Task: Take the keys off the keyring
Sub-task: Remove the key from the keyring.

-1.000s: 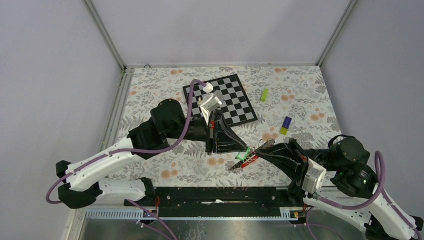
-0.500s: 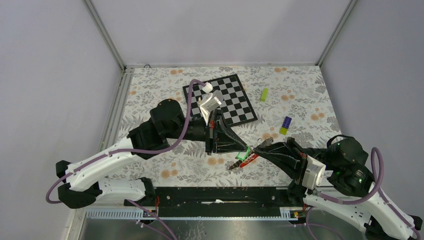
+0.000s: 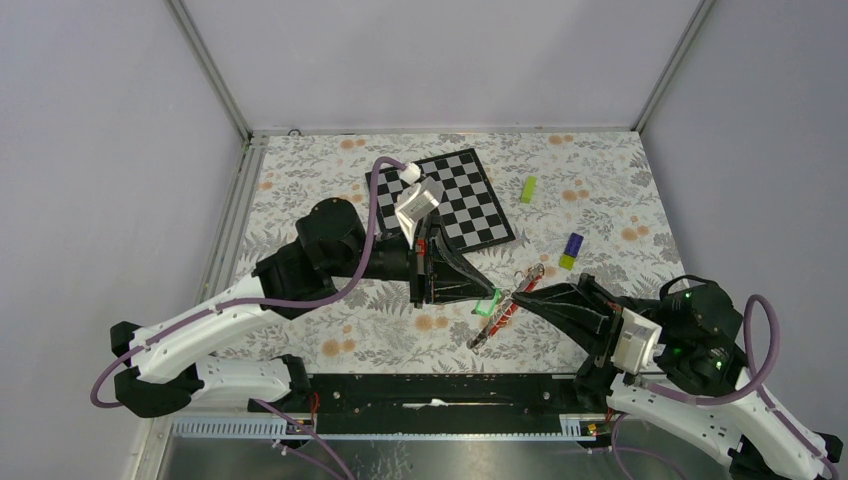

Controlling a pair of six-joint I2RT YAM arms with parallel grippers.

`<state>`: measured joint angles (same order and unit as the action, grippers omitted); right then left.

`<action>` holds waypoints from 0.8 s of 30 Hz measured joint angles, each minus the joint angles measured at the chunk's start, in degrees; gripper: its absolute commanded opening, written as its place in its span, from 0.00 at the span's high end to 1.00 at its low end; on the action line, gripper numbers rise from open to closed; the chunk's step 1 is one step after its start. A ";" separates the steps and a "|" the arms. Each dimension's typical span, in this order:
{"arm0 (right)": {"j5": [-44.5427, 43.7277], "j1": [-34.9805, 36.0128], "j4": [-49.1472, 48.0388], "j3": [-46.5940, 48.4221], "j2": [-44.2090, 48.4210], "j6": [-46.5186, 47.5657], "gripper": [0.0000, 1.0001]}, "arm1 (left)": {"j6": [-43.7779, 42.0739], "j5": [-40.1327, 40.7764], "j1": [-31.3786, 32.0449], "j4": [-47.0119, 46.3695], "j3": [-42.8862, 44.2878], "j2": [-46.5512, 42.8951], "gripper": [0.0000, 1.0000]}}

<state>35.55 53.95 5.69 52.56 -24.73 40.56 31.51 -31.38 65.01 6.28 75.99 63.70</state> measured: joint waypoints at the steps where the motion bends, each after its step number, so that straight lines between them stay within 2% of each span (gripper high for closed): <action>1: -0.07 0.00 -0.22 -0.07 0.11 -0.22 1.00 | 0.00 0.11 0.00 0.00 0.00 -0.02 1.00; 24: -0.46 0.00 -4.92 -0.68 1.31 -2.01 1.00 | -0.02 1.09 0.02 0.04 0.00 -0.02 1.00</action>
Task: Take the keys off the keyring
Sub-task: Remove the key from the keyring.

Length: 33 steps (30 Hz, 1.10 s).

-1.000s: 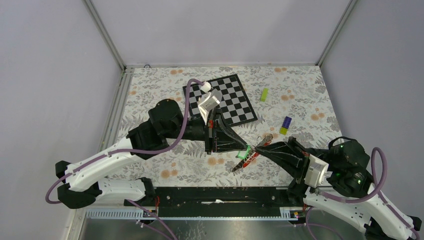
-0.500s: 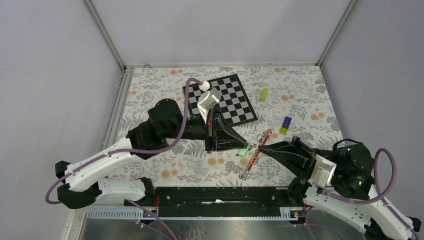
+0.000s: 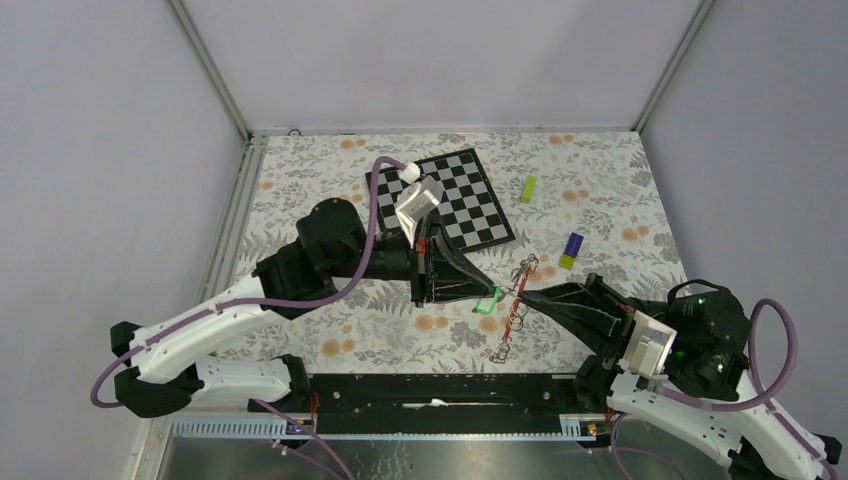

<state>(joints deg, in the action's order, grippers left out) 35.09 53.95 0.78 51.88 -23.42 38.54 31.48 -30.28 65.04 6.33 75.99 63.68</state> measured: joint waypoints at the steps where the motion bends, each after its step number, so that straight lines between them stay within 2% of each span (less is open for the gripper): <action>1: 0.09 0.00 -0.02 -0.17 0.11 0.11 1.00 | 0.00 0.00 0.00 0.04 0.00 0.00 1.00; 22: 3.17 -0.02 3.26 -0.66 -0.70 7.58 1.00 | 0.02 -0.04 0.15 1.27 0.00 0.02 1.00; 33: 2.80 -0.02 2.82 -0.63 -1.66 7.67 1.00 | 0.02 -0.04 0.15 1.29 0.00 0.00 1.00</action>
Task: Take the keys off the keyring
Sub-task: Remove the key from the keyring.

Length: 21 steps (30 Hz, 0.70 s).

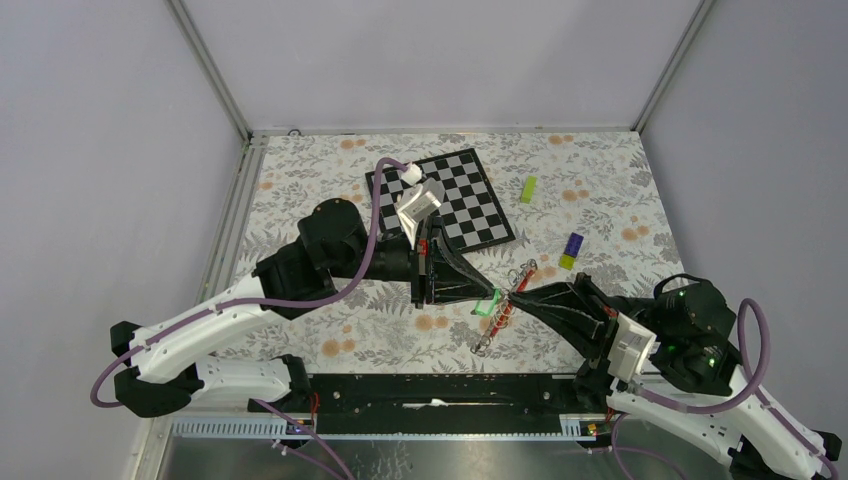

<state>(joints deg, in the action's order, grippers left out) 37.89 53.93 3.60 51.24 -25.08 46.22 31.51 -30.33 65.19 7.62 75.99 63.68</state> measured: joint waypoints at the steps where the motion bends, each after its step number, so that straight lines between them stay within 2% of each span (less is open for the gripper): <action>1: -0.33 0.02 -0.17 0.00 0.00 -0.63 1.00 | -0.02 0.00 0.00 0.00 0.00 0.00 1.00; 21: -5.53 0.02 -5.35 -0.02 -1.51 -19.45 1.00 | -2.14 0.92 0.00 -2.60 -1.57 -1.33 1.00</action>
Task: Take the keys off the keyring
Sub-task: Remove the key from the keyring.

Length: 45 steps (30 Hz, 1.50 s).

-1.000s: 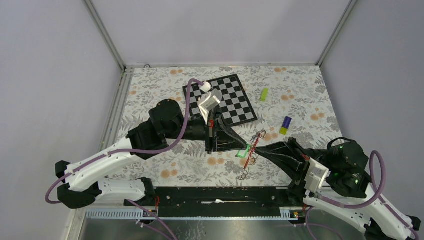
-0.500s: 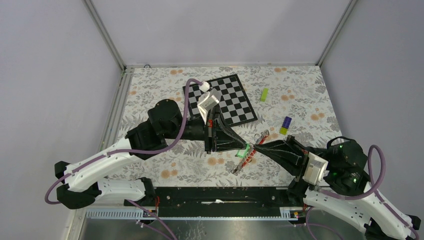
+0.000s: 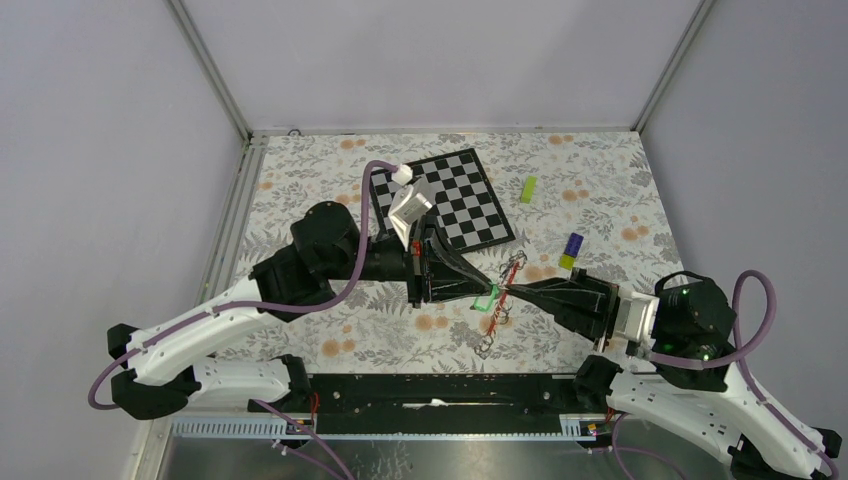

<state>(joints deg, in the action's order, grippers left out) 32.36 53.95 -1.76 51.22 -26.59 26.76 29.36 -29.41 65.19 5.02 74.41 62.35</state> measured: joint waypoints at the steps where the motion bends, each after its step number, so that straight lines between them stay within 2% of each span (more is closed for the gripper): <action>1: -0.24 0.00 -0.52 -0.02 0.00 -0.81 1.00 | -0.24 0.13 0.00 -0.09 0.00 0.00 1.00; 22: -9.81 0.00 -2.45 0.04 -1.05 -15.96 1.00 | -5.62 4.85 -0.07 -0.83 -0.96 -0.39 1.00; 45: -9.38 -0.02 3.89 1.44 -2.78 -15.87 1.00 | -5.77 7.63 -0.11 2.19 -0.96 -1.20 1.00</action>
<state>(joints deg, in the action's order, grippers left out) 22.98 53.93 2.13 52.66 -29.36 10.90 23.59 -21.78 65.08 7.20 73.45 61.14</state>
